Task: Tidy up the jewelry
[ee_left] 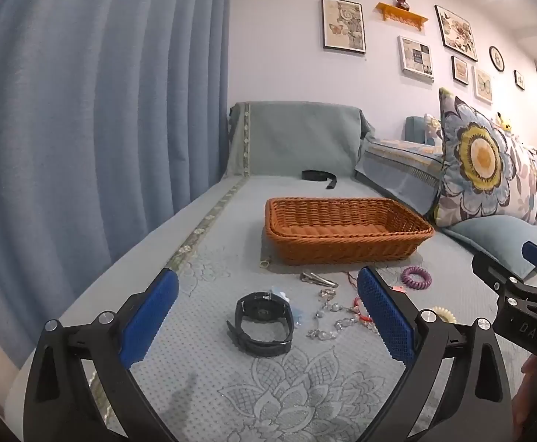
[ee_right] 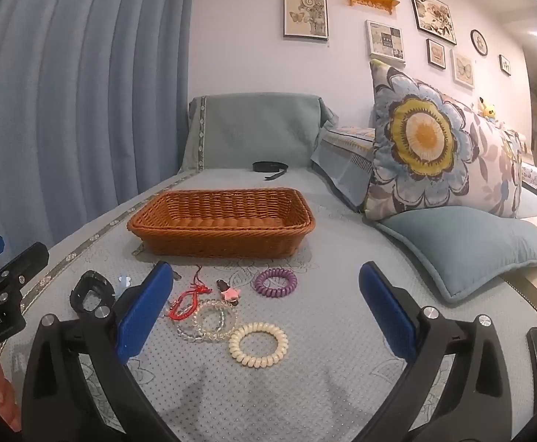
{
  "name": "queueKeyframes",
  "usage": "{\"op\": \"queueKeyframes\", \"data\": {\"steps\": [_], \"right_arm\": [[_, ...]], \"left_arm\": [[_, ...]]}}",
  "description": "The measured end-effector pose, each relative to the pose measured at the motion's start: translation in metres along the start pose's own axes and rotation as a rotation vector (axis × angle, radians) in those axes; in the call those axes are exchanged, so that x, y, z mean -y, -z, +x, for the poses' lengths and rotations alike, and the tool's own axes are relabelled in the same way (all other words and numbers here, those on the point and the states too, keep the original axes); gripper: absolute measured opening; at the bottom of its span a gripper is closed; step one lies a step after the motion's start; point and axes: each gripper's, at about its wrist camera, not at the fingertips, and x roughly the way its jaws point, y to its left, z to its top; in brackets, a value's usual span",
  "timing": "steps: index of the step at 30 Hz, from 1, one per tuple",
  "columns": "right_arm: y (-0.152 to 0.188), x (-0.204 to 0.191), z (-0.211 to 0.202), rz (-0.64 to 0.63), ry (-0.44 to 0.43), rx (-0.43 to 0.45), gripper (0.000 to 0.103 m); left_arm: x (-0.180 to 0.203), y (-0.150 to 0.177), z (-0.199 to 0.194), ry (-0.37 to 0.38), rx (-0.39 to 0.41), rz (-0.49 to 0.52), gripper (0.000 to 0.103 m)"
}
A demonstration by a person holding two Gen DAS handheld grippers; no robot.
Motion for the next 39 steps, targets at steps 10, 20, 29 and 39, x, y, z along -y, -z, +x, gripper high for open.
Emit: {"op": "queueKeyframes", "data": {"steps": [10,20,29,39], "right_arm": [[-0.0019,-0.0007,-0.0003,-0.009,-0.002,0.004,0.097],[-0.0004,-0.0022,-0.0025,0.001,-0.017,0.006,0.097],[0.0000,-0.0018,-0.0030,0.014,-0.023,0.011,0.097],[0.0007,-0.0040,-0.0029,0.008,-0.024,0.022,0.097]], "left_arm": [[-0.0043,0.0000,0.0003,0.004,-0.003,-0.017,0.095],[-0.0054,0.0003,0.0008,0.003,-0.007,-0.026,0.095],[-0.0057,0.0009,0.0009,0.006,-0.009,-0.026,0.095],[-0.0047,0.0026,-0.0001,0.006,-0.012,-0.022,0.095]]}}
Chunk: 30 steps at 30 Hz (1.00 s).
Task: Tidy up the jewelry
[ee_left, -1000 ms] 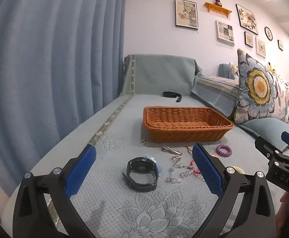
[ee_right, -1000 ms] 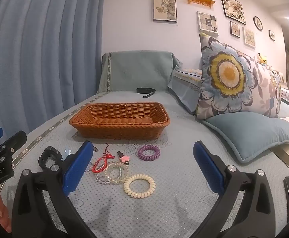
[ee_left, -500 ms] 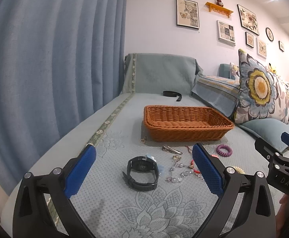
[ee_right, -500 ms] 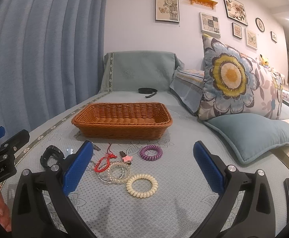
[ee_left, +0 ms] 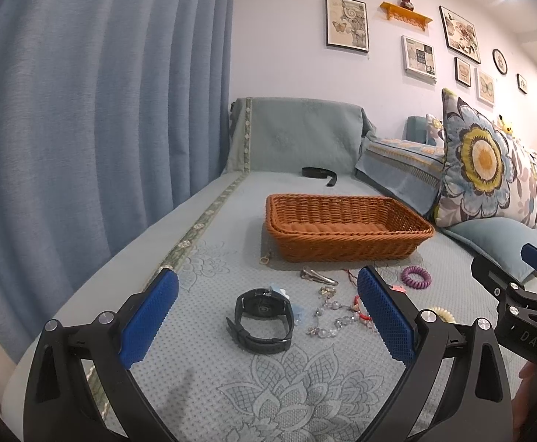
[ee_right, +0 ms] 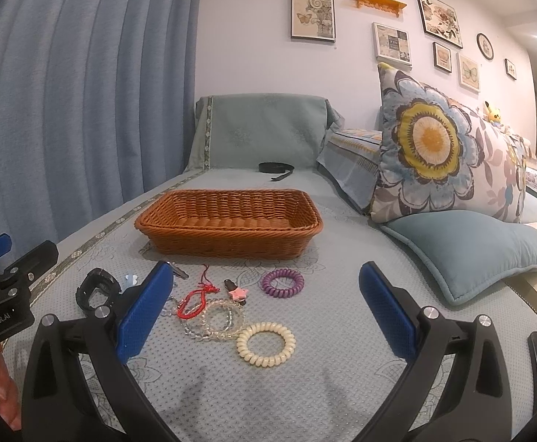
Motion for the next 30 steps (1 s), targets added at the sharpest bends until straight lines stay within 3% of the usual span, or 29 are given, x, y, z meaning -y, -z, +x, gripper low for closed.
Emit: {"op": "queueKeyframes", "data": {"steps": [13,17,19,22,26,30], "right_arm": [[0.000,-0.001,0.001,-0.002,-0.006,-0.004,0.097],[0.000,0.002,0.007,-0.013,0.027,-0.027,0.097],[0.000,0.007,0.011,-0.001,0.048,-0.050,0.097],[0.002,0.020,0.022,0.047,0.054,-0.105,0.094],[0.008,0.034,0.037,0.091,0.036,-0.202,0.077],[0.015,0.042,0.050,0.087,0.010,-0.277,0.060]], "left_arm": [[0.000,0.000,0.003,-0.005,-0.008,-0.006,0.095],[-0.012,-0.001,0.008,-0.031,-0.038,-0.018,0.095],[-0.031,-0.002,0.018,-0.103,-0.098,-0.037,0.094],[-0.070,0.002,0.035,-0.114,-0.217,-0.128,0.086],[-0.101,0.011,0.051,-0.028,-0.326,-0.228,0.084],[-0.095,0.018,0.066,0.082,-0.405,-0.265,0.067]]}}
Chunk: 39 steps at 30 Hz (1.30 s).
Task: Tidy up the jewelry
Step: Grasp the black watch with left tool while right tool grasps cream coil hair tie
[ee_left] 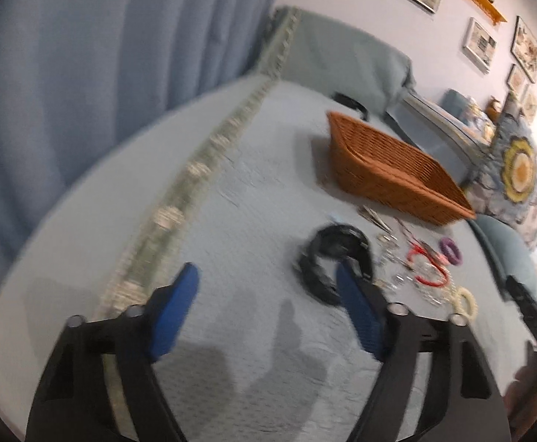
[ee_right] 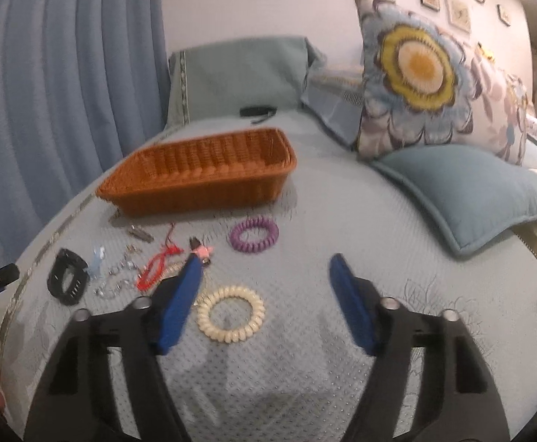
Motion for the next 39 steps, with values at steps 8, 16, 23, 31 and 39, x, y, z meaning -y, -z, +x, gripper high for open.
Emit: {"op": "queueKeyframes", "data": {"steps": [8,16,23,31,39], "right_arm": [[0.010,-0.006,0.033,-0.034,-0.049,-0.167,0.046],[0.017,-0.017,0.058,-0.086,-0.003,-0.258,0.033],[0.022,-0.032,0.060,-0.171,0.010,-0.257,0.012],[0.019,-0.031,0.049,-0.177,-0.025,-0.223,0.010],[0.003,-0.022,0.029,-0.098,-0.068,-0.141,0.009]], "left_arm": [[0.011,-0.005,0.020,0.054,-0.083,-0.033,0.054],[0.015,-0.007,0.040,0.087,-0.118,-0.059,0.054],[0.027,-0.007,0.068,-0.008,-0.169,-0.018,0.030],[0.034,-0.004,0.063,-0.015,-0.119,0.018,0.010],[0.038,-0.013,0.026,0.051,-0.015,0.008,0.010]]}}
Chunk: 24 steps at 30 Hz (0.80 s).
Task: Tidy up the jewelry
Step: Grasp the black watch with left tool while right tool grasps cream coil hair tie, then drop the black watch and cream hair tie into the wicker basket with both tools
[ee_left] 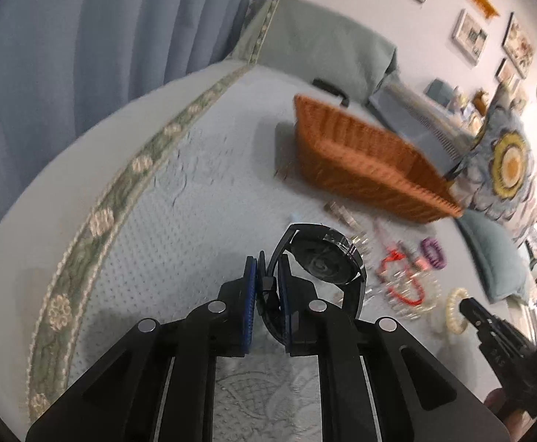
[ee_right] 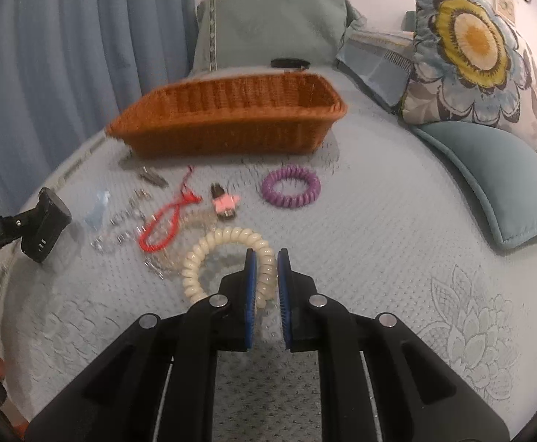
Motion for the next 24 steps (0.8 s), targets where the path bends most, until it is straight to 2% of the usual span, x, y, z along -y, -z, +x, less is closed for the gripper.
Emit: {"op": "queueKeyframes", "data": {"steps": [5,8,12,14,16,20,24], "right_arm": [[-0.021,-0.003,-0.017,0.017,-0.016,0.068,0.009],[-0.043,-0.009,-0.020,-0.017,-0.028,0.104,0.009],[-0.085,-0.013,-0.003,-0.064,-0.026,0.131,0.009],[-0.104,-0.012,0.014,-0.072,-0.018,0.129,0.009],[-0.125,-0.013,0.038,-0.084,-0.013,0.110,0.009],[-0.157,-0.011,0.092,-0.092,0.000,0.027,0.009],[-0.166,-0.006,0.136,-0.074,-0.008,-0.079,0.009]], "left_arm": [[0.021,-0.014,-0.014,0.053,0.046,0.027,0.010],[0.048,-0.034,-0.013,0.072,0.073,0.092,0.010],[0.072,-0.067,0.001,0.102,0.091,0.123,0.010],[0.086,-0.086,0.017,0.083,0.107,0.155,0.010],[0.096,-0.099,0.036,0.073,0.089,0.174,0.010],[0.107,-0.127,0.100,0.098,-0.028,0.163,0.010],[0.118,-0.137,0.139,0.069,-0.062,0.194,0.012]]}}
